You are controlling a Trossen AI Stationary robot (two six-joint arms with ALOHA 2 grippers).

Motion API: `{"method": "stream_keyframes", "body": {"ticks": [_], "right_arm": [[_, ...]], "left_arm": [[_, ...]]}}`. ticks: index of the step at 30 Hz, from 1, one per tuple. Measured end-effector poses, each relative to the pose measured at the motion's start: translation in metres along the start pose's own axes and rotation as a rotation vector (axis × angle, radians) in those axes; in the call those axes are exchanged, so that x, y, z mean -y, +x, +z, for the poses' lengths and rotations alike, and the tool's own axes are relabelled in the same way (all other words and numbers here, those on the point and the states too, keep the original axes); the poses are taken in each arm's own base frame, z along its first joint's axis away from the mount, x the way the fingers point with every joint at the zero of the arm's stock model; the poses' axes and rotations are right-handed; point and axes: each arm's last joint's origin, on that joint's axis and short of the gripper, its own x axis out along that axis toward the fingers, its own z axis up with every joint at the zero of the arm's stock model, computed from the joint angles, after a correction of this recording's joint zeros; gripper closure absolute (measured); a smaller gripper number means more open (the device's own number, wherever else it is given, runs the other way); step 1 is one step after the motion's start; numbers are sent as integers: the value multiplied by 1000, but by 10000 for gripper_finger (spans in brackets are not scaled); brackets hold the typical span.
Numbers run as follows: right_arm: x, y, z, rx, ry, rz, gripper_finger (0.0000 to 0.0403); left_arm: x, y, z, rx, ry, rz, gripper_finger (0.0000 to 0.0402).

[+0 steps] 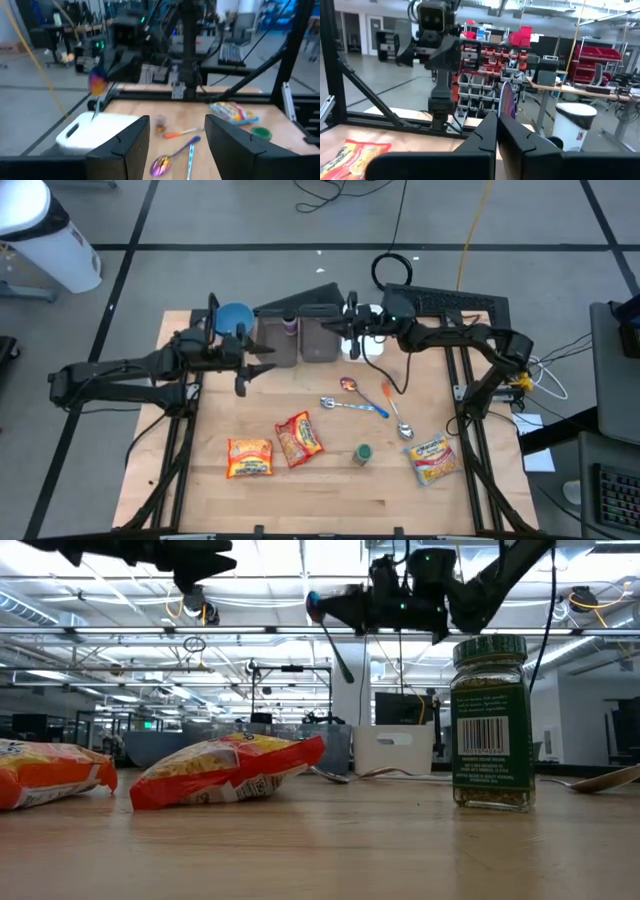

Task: Pick & Place Food Item
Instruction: Put the blue spoon into the right black bin

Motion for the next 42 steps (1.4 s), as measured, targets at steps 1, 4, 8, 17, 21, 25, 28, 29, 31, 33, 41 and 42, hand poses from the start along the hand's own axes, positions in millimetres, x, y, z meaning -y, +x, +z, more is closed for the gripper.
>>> {"method": "stream_keyframes", "body": {"ticks": [1,4,8,17,21,25,28,29,31,33,41,42], "right_arm": [[1,1,-4,6,3,0,403],[3,4,-15,13,13,0,403],[9,10,-32,-18,31,2,403],[40,26,-60,-169,89,-24,403],[49,34,-61,-275,69,-15,403],[51,37,-60,-282,17,-1,403],[52,37,-59,-275,2,2,403],[52,37,-59,-280,-1,12,403],[50,36,-61,-281,1,84,403],[48,36,-62,-276,-15,143,403],[39,35,-71,-331,-87,242,403],[39,34,-72,-342,-87,246,403]], "left_arm": [[0,1,-4,8,2,-6,204],[0,2,-13,37,6,-8,204],[1,2,-21,25,-5,-6,204],[1,2,-23,13,-21,-4,204],[1,2,-23,10,-21,-4,204],[0,2,-24,8,-18,3,204],[-2,2,-24,4,-19,11,204],[-3,2,-24,1,-20,14,204],[-4,2,-25,-3,-21,19,204],[-4,1,-26,-13,-22,24,204],[-6,1,-27,-23,-24,37,204],[-6,1,-27,-23,-22,38,204]]}}
